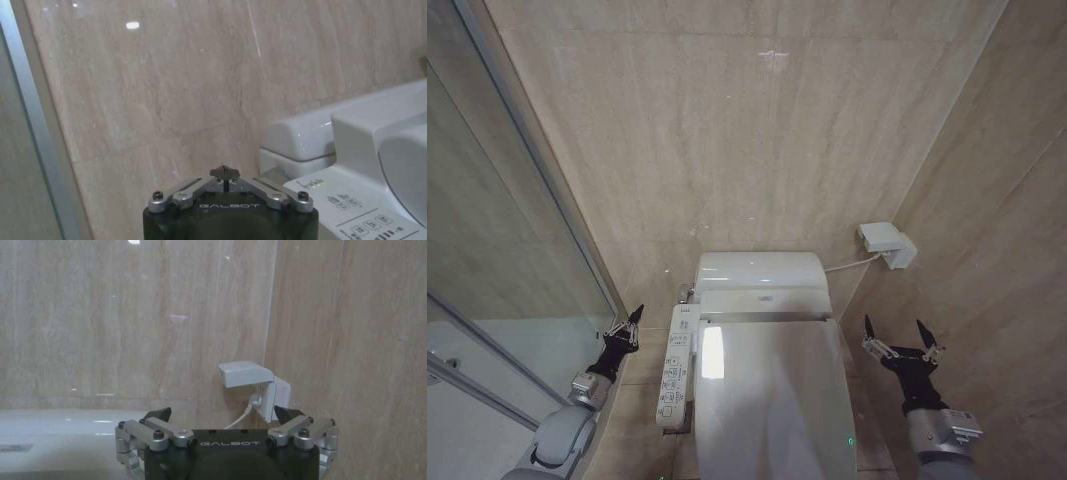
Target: Open the toilet lid, clean the toilet bowl with a toilet brush, close the toilet lid, and flush.
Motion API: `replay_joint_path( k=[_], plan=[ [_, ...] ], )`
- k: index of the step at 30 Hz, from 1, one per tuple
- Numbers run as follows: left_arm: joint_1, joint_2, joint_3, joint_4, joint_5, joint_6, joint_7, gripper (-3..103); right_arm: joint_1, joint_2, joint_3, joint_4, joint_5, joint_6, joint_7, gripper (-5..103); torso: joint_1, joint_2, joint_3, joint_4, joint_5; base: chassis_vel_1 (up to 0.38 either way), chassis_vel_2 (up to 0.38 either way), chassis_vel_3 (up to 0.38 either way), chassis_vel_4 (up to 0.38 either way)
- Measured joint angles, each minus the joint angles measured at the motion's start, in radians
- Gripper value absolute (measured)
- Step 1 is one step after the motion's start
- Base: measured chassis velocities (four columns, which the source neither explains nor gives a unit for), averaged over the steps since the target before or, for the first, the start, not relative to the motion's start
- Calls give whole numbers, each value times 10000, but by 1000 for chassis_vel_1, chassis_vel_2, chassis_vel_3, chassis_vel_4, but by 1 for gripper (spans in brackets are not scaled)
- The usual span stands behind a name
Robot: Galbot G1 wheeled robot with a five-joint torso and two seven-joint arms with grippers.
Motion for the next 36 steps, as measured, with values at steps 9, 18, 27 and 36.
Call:
replay_joint_path(
  k=[9, 18, 27, 36],
  plan=[
    [1, 0, 0, 0, 0, 0, 0, 0, 0, 0, 0, 0, 0, 0, 1, 100, 0, 0, 0, 0, 0, 0, 0, 0, 0],
    [2, 0, -1, 0, 0, -1, 1, 0, 0, 0, 0, 0, 0, 0, 0, 100, 0, 0, 0, 0, 0, 0, 0, 0, 0],
    [2, 0, -1, 2, 0, -1, 1, 0, 0, 0, 0, 0, 0, 0, 0, 100, 0, 0, 0, 0, 0, 0, 0, 0, 0],
    [382, -296, -700, -706, -402, 308, -643, 0, -2, 0, 0, 0, 0, 0, 0, 100, 3, -1, 2, -5, -12, 0, 0, 0, 0]
  ],
)
